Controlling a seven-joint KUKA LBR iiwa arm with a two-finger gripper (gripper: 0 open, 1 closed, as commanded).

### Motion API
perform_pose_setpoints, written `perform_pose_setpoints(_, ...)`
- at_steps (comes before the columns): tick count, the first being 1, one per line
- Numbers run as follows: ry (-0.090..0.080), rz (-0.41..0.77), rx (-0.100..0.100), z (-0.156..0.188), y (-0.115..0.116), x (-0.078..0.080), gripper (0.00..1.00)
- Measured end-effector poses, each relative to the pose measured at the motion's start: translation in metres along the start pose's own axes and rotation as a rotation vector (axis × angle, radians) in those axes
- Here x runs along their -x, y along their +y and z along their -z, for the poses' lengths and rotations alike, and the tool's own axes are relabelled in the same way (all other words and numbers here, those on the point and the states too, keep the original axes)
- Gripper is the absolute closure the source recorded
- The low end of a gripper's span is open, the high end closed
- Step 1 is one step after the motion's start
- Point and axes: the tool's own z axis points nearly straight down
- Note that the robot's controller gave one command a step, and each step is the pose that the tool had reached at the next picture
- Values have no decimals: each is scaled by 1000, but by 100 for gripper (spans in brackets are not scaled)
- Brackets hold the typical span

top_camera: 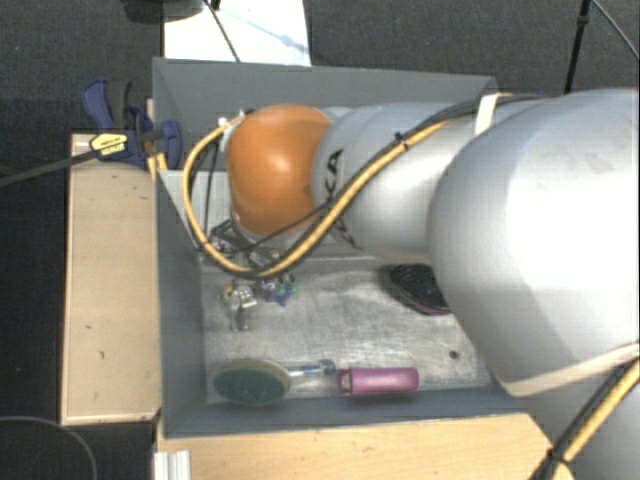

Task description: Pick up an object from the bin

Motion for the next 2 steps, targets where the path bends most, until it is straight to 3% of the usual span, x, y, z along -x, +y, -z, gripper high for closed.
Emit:
perform_pose_setpoints(1, 5, -193, -3, -34, -27, -8, 0)
perform_pose_setpoints(2, 3, -195, -2, -33, -27, -7, 0)
